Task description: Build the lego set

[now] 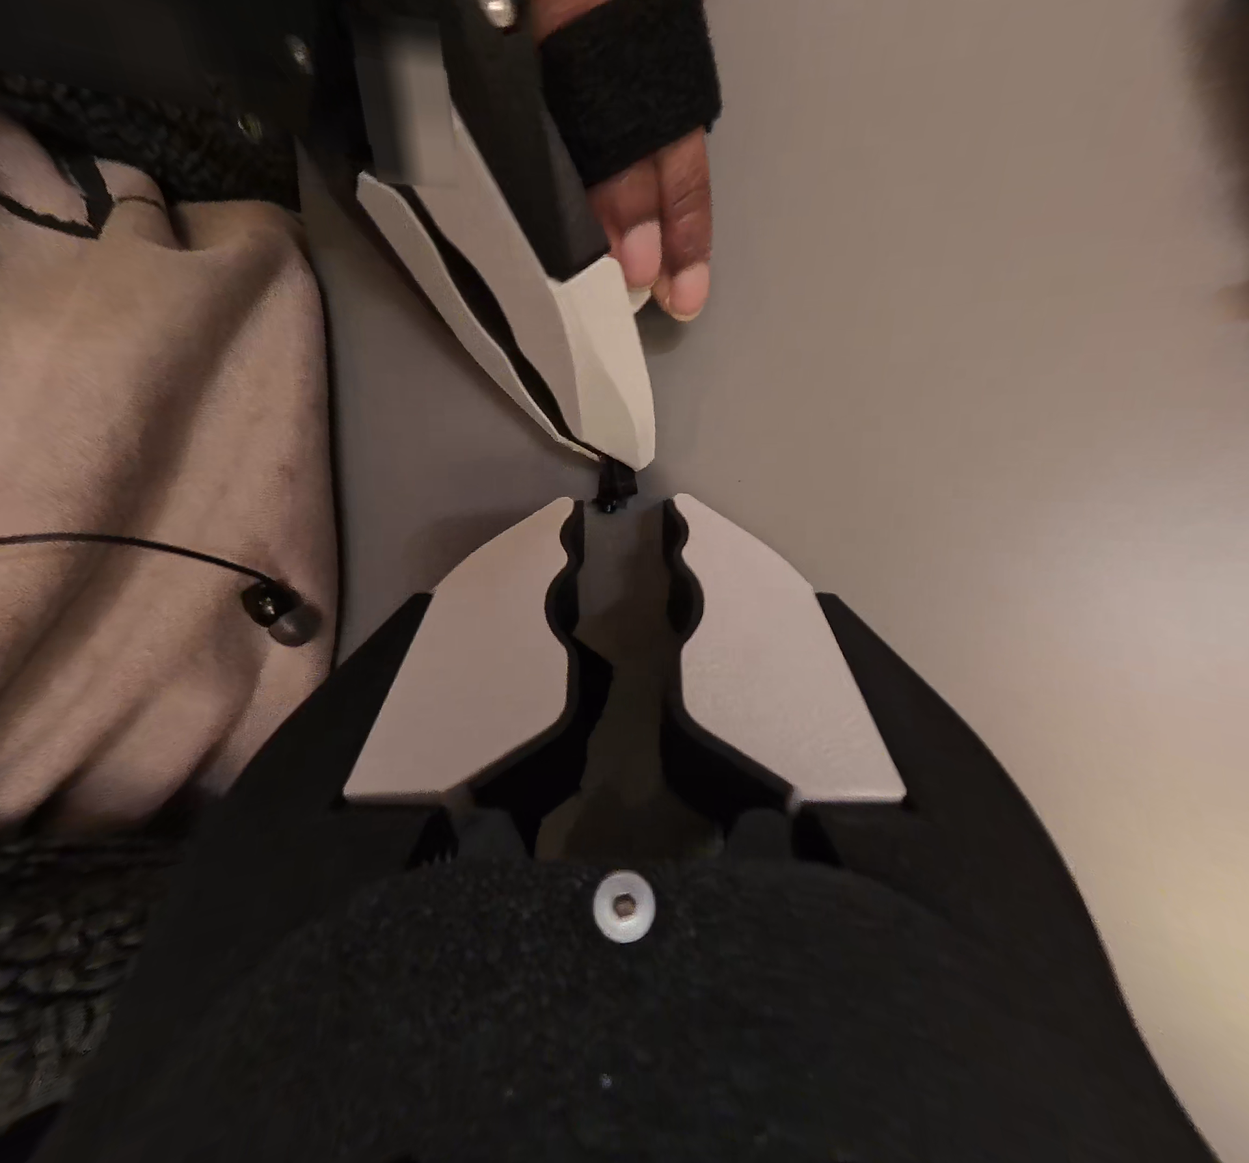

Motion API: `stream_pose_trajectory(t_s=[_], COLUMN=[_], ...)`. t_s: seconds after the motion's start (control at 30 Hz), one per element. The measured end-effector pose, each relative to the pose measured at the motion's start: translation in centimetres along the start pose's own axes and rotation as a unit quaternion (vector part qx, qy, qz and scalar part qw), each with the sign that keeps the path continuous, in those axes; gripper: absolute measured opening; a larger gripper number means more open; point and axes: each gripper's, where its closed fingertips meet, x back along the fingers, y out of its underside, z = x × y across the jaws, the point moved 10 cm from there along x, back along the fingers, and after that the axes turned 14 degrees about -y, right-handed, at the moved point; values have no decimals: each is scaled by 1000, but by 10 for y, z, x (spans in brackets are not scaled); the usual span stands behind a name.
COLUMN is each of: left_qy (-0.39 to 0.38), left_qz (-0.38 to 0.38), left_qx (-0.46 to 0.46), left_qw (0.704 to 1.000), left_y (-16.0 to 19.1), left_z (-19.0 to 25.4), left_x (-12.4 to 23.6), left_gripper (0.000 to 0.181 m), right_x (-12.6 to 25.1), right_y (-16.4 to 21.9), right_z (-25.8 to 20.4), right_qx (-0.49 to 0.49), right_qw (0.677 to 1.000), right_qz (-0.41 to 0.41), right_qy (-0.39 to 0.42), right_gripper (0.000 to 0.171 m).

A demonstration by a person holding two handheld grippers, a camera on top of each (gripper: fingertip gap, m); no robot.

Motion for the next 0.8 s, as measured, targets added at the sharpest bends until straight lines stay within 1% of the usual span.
stream_pose_trajectory(t_s=[0.1,0.17,0.27,0.33,0.47,0.7,0.8], left_qy=[3,3,3,0,-13,-56,-57], left_qz=[0,2,11,18,25,44,51], left_qx=[8,6,-6,-19,-52,-160,-178], left_qw=[1000,1000,1000,1000,998,985,981], left_y=[1,1,0,0,0,-1,-1], left_z=[-1,0,1,2,5,12,13], left_x=[0,0,1,1,2,5,6], left_gripper=[7,7,6,6,6,7,6], right_x=[-2,-6,-15,-16,-15,-15,-13], right_y=[0,-1,2,2,1,1,1], right_z=[-10,-18,-24,-24,-20,-21,-23], right_qx=[76,117,150,149,139,128,106], right_qw=[996,990,980,980,983,985,991], right_qz=[-17,-33,-58,-53,-54,-53,-38], right_qy=[40,77,116,121,110,100,74], right_gripper=[28,28,26,21,20,17,20])
